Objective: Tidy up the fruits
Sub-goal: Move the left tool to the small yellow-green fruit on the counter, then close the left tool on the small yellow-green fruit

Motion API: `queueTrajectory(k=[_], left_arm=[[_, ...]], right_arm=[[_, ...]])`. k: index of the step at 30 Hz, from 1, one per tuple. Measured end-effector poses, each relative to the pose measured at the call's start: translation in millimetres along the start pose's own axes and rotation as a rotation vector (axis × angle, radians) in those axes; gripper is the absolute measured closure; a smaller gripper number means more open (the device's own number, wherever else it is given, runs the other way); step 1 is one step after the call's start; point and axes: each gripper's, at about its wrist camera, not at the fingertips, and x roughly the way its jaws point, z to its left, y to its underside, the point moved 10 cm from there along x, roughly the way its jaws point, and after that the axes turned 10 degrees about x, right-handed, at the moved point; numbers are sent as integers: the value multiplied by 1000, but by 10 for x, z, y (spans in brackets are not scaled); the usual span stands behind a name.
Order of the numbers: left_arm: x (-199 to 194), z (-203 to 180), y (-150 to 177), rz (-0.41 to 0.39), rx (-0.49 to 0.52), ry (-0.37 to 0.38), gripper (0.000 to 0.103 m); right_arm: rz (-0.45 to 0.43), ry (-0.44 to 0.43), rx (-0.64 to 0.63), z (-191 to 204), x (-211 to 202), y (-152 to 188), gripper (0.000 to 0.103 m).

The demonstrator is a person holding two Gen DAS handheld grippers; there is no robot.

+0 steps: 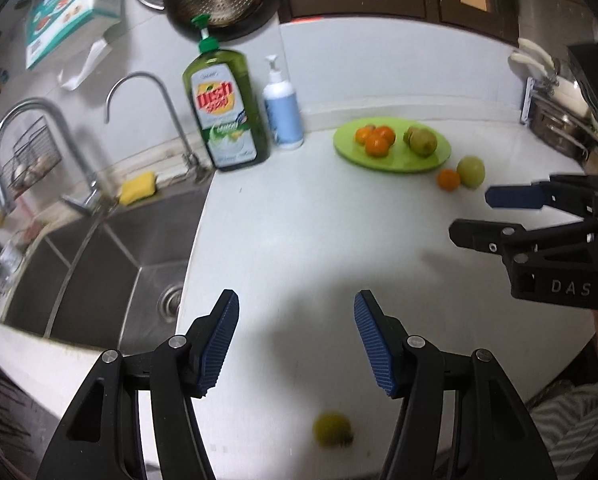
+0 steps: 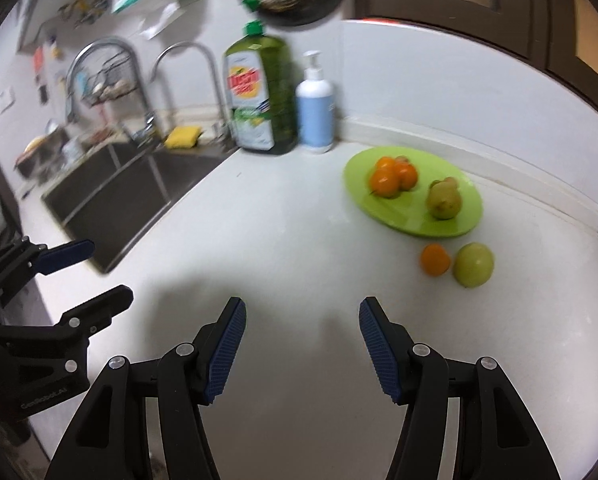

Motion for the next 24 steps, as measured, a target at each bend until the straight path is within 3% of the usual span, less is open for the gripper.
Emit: queueTrajectory(k=[12,24], left_arm=[[54,-282,710,145,-151,17,53],[198,-313,890,197,-180,-9,66]], right_arm=[[114,-101,-144,312,157,430,43],[196,-133,-181,398,293,694,43]])
